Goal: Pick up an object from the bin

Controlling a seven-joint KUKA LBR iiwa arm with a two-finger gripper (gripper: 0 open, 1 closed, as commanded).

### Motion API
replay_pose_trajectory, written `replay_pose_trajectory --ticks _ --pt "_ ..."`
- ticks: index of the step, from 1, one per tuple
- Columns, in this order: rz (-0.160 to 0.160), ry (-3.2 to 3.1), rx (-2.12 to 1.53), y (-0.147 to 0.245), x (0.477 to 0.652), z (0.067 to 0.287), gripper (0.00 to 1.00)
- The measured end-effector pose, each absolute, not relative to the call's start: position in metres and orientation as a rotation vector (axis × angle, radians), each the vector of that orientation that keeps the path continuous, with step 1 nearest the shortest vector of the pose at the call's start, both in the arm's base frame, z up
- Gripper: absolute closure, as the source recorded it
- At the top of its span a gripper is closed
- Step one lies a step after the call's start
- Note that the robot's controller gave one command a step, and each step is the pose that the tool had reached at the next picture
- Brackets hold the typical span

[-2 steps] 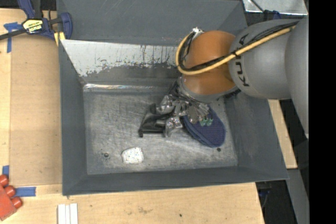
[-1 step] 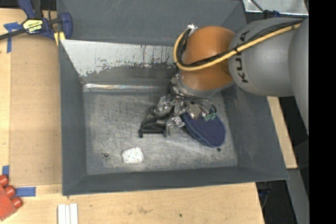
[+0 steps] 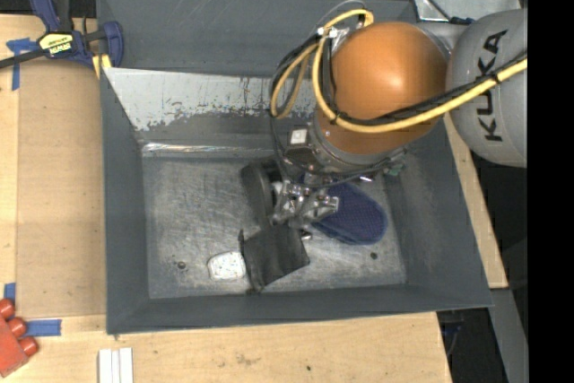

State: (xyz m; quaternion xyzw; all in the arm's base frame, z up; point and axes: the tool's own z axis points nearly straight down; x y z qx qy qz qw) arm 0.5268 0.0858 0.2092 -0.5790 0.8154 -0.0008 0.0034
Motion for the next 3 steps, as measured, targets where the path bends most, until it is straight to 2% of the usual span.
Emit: replay_pose_trajectory --ticks 1,2,3 --pt "0.002 2.854 -1.319 0.106 0.521 0.141 1.0" --pt "0.001 2.851 -1.317 0.105 0.522 0.142 0.0" --pt "0.001 2.58 -1.838 0.083 0.547 0.097 0.0"
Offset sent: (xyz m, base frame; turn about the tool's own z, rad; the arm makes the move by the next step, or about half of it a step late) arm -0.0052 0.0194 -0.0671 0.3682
